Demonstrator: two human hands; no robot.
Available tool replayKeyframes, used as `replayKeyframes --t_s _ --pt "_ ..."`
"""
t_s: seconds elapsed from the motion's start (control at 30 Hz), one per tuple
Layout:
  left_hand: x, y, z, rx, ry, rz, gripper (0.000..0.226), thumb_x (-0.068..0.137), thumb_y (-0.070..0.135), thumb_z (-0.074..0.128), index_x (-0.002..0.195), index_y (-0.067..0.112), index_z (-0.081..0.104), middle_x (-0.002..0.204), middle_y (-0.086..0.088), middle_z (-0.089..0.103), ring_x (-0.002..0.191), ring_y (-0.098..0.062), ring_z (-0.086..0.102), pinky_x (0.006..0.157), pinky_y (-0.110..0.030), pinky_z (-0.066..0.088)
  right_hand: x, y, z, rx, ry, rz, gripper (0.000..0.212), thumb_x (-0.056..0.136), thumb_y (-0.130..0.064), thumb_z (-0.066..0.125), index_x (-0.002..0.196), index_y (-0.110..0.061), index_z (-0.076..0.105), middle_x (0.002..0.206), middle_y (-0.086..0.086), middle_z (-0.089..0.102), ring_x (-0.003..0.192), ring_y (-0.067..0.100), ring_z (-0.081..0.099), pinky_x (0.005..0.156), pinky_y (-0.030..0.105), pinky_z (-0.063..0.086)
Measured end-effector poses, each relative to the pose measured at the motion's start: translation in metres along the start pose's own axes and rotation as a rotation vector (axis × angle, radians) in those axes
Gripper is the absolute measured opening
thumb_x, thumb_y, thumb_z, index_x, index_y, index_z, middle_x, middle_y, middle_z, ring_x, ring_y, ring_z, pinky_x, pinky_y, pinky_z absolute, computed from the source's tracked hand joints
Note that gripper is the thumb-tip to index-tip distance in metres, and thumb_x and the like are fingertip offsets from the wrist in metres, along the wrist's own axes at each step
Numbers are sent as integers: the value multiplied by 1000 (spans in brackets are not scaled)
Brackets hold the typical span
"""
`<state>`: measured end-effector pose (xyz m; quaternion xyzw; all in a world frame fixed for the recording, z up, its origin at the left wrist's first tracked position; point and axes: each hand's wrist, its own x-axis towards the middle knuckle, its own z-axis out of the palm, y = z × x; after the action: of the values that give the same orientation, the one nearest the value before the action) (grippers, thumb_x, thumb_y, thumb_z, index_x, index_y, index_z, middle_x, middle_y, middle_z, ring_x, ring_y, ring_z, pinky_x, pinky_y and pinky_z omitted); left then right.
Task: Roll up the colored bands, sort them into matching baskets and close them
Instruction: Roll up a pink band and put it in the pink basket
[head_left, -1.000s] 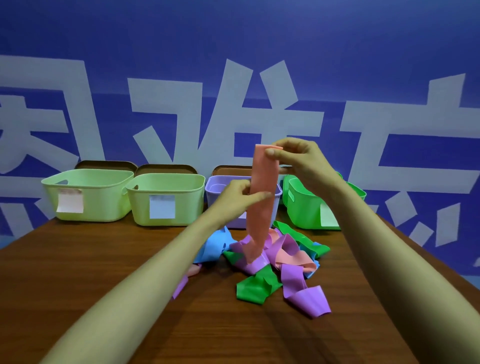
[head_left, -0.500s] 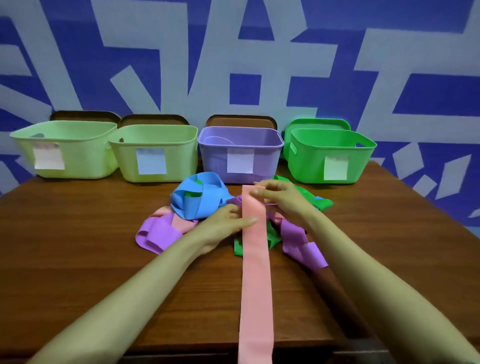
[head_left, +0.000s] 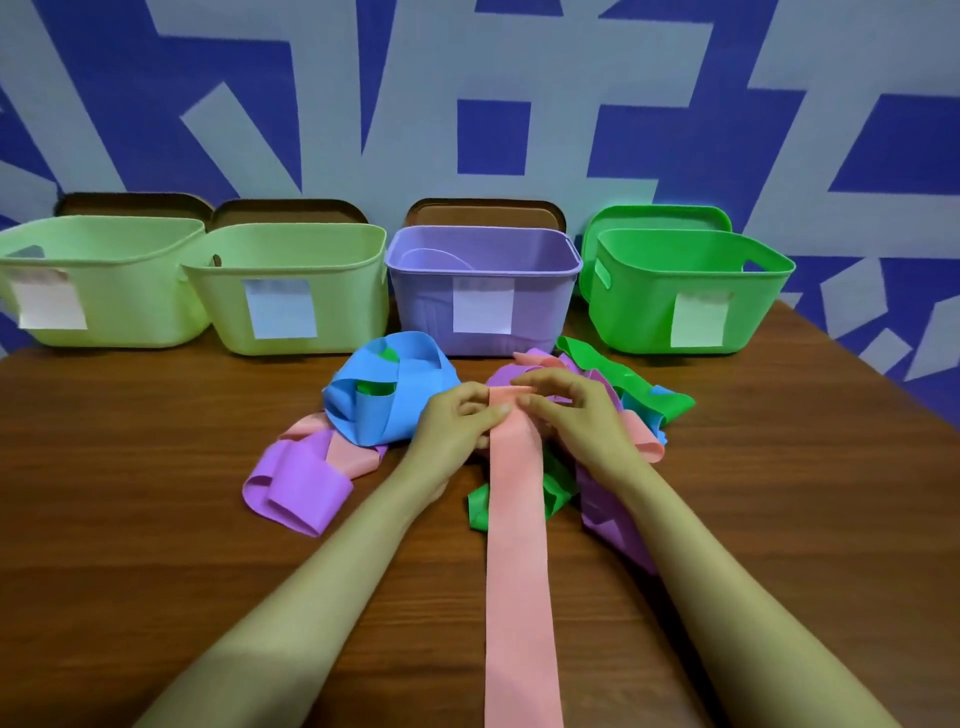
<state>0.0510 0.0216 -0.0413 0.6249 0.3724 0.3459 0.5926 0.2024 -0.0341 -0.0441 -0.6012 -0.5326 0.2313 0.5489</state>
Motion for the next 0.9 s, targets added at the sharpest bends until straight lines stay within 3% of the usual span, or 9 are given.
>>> replayKeyframes --t_s 0.07,0.17,0.37,0.5,0.6,0.7,0.8,0.83,0.9 --pt "-1 -2 1 -95 8 12 8 88 10 64 90 17 65 90 -6 68 84 -15 64 76 -30 53 -3 -3 2 108 -2 12 12 84 -4 68 93 -8 74 118 -4 65 120 11 55 84 28 53" --pt "-4 -1 1 -191 14 25 7 88 9 64 93 13 66 88 -4 69 83 -14 65 71 -24 54 -4 -6 1 208 -5 34 11 84 -2 67 90 -6 74 117 -4 66 121 15 55 70 26 53" --pt "-11 -1 1 -223 -37 28 10 86 17 67 94 13 69 85 -1 71 84 -12 66 73 -25 53 -8 -8 0 156 -23 -6 21 84 -3 67 82 -22 75 106 -6 69 108 12 59 79 27 51" --pt "-11 1 3 -237 16 34 17 87 24 65 93 10 70 86 -3 71 86 -15 68 77 -29 55 -9 -9 -1 170 -47 -37 27 84 -5 68 81 -30 76 99 -9 72 119 20 57 86 31 53" --pt "-11 1 2 -231 20 49 16 88 23 64 94 9 70 85 -3 71 86 -16 67 77 -30 54 -10 -11 -3 145 -72 -34 19 84 -5 68 90 -21 76 107 -8 70 120 18 56 84 28 53" --pt "-12 2 1 -225 26 87 16 88 22 65 94 7 70 83 -4 71 84 -16 68 77 -31 55 -12 -17 -7 223 -88 38 17 84 -9 69 100 -7 73 119 -1 64 103 6 63 68 17 51" --pt "-13 3 2 -186 36 122 14 88 20 65 94 9 69 82 -2 71 81 -11 68 70 -24 55 -12 -20 -9 290 -76 72 16 88 -9 65 99 0 72 90 -6 67 67 -12 56 49 7 41" --pt "-13 3 2 -177 38 129 14 88 20 65 95 9 69 84 -3 71 81 -10 67 68 -23 54 -12 -20 -9 289 -71 77 16 88 -8 64 99 2 71 84 -8 66 62 -13 53 48 7 40" --pt "-13 2 2 -160 42 133 15 88 20 64 98 9 69 90 -6 71 84 -11 67 69 -24 53 -12 -19 -9 278 -63 82 17 88 -7 64 99 3 71 94 0 67 65 -11 54 49 8 41"
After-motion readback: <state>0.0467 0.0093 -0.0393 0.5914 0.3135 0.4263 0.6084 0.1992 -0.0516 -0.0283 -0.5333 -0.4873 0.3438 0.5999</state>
